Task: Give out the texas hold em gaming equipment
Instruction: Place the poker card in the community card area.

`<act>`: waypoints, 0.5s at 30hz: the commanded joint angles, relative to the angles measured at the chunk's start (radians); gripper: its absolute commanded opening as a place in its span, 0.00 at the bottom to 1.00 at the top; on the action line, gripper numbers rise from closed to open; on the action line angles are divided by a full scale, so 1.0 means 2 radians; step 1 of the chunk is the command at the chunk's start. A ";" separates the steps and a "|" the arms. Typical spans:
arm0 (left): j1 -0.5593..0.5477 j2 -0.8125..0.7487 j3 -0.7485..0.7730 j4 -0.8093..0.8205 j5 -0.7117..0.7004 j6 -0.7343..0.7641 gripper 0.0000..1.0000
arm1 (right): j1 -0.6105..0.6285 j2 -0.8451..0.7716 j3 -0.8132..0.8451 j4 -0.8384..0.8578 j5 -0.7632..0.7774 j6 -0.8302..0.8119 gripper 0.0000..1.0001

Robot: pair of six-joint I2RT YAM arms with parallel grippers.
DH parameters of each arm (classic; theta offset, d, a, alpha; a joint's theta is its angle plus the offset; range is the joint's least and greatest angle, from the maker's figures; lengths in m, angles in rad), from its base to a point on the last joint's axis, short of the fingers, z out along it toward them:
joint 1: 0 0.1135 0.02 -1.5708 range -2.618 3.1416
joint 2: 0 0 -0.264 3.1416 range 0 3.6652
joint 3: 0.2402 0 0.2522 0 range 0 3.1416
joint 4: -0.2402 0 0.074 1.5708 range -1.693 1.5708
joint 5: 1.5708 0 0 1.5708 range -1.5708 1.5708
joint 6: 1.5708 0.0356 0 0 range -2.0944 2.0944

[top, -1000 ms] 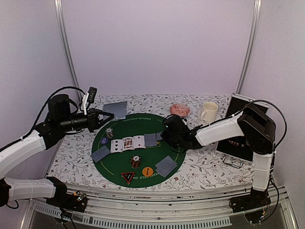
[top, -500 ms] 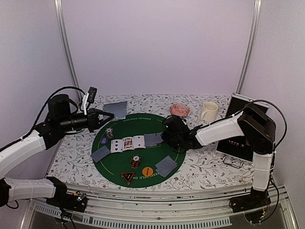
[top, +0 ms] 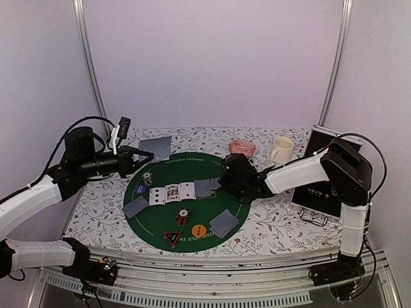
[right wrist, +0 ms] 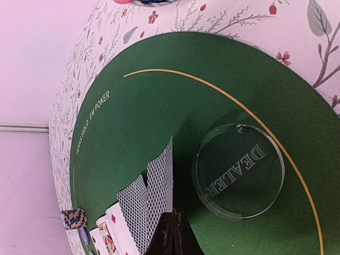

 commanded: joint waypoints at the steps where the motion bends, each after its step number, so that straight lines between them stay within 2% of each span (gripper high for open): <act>1: 0.003 -0.007 0.012 0.006 0.007 0.003 0.00 | -0.003 -0.018 0.001 -0.006 -0.008 -0.008 0.01; 8: 0.003 -0.008 0.013 0.007 0.009 0.002 0.00 | -0.004 -0.028 0.000 0.000 -0.022 -0.089 0.01; 15: 0.003 -0.014 0.012 0.006 0.007 0.004 0.00 | -0.008 -0.026 0.007 -0.009 -0.029 -0.086 0.02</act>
